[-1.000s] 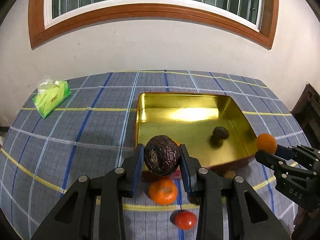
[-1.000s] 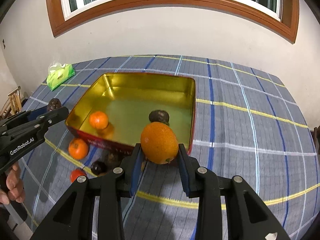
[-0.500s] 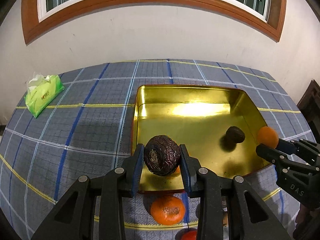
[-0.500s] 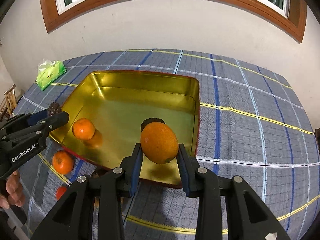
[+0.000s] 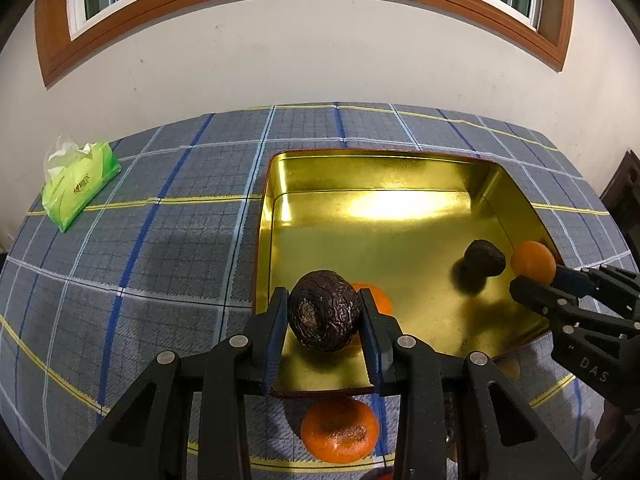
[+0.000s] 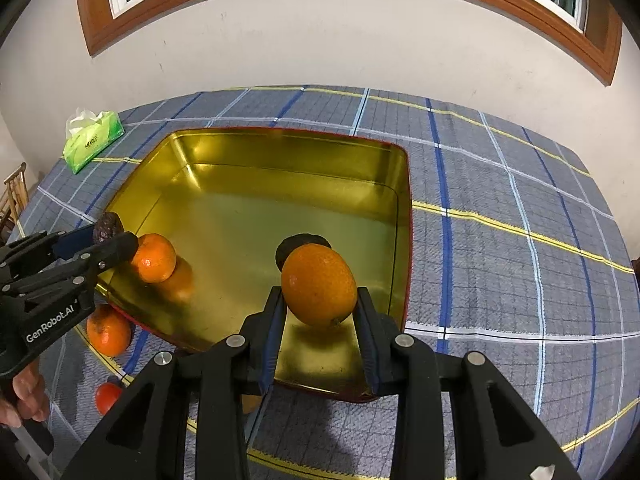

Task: Organize fruits
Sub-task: 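Lower both fruits into the tin and open both tools, then withdraw both open tools from the tin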

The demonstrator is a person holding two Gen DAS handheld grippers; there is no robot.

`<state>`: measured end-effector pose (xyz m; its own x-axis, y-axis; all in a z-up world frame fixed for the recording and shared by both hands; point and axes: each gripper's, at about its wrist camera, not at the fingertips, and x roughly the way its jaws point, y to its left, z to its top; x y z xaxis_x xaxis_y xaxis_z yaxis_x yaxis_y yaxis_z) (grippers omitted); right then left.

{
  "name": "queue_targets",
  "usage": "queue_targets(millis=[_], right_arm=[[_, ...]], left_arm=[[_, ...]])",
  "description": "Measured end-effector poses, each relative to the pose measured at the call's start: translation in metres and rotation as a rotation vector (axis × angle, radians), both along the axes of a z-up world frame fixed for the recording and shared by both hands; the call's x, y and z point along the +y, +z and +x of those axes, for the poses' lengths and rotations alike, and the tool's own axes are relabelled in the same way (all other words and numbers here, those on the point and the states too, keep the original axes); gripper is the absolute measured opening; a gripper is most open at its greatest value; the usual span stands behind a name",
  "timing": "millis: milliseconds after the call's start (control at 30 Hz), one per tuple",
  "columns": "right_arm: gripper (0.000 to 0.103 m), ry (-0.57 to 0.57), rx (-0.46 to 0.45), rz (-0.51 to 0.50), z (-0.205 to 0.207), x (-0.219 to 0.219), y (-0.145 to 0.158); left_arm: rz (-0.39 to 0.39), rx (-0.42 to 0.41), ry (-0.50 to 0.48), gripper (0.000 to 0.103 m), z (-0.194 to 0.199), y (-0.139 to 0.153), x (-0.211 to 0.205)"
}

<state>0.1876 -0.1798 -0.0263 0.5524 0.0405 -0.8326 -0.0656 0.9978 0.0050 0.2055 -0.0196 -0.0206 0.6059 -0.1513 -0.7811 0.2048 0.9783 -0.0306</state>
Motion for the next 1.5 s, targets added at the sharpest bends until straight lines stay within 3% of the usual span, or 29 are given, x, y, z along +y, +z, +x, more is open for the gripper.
queue_targets(millis=[500,933,1500], right_arm=[[0.032,0.0,0.011,0.002,0.003,0.004,-0.005],[0.041,-0.01,-0.001,0.015,-0.006,0.004,0.001],[0.041,-0.011,-0.05,-0.009,-0.059,0.009,0.023]], left_arm=[[0.032,-0.018,0.005,0.036,-0.002,0.0,-0.003],[0.053,-0.011,0.015,0.047,-0.007,0.0,-0.005],[0.025,-0.05,0.02,0.047,-0.066,0.02,0.008]])
